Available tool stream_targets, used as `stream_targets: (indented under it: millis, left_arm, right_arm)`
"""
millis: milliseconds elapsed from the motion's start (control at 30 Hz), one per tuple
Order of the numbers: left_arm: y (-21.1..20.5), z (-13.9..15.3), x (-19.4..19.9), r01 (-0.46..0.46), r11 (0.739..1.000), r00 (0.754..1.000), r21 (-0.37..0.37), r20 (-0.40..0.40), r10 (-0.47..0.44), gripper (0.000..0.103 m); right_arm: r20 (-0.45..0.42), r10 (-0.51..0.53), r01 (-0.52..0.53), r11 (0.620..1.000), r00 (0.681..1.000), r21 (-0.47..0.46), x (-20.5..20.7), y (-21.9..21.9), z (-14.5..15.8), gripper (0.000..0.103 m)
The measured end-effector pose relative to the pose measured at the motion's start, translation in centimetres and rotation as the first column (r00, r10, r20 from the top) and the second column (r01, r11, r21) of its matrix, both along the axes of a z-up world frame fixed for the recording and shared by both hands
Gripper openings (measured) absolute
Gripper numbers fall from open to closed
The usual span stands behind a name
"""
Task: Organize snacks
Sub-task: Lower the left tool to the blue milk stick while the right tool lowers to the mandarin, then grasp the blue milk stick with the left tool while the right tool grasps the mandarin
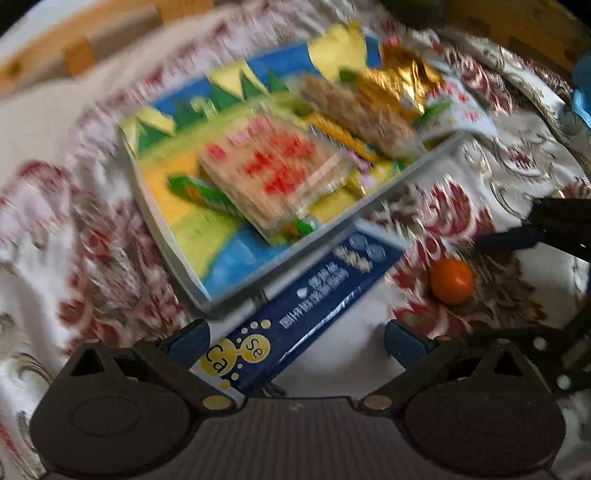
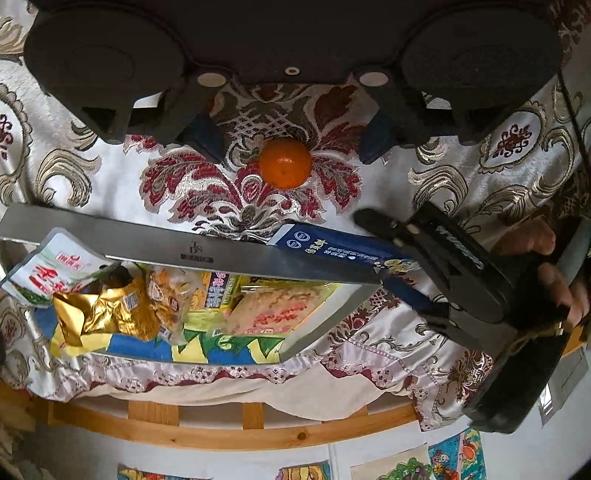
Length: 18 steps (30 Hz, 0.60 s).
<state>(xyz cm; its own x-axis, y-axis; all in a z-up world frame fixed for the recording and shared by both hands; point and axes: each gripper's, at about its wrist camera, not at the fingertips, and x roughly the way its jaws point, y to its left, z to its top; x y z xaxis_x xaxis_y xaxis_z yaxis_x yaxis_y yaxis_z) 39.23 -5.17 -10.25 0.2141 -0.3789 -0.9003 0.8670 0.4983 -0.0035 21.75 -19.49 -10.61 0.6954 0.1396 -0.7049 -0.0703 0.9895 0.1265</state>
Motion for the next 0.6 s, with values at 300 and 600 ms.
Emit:
stream_targets:
  millis: [300, 600]
  left_arm:
    - [-0.1, -0.3, -0.7, -0.056, 0.998, 0.998, 0.004, -0.04, 0.056, 0.099]
    - [-0.7, 0.2, -2.0, -0.049, 0.999, 0.997, 0.023, -0.066, 0.05, 0.101]
  right_arm:
    - [0.006, -0.001, 0.001, 1.0, 1.0, 0.016, -0.2, -0.1, 0.1, 0.068]
    - [-0.015, -0.02, 0.02, 1.0, 1.0, 0.006, -0.1, -0.3, 0.3, 0.068]
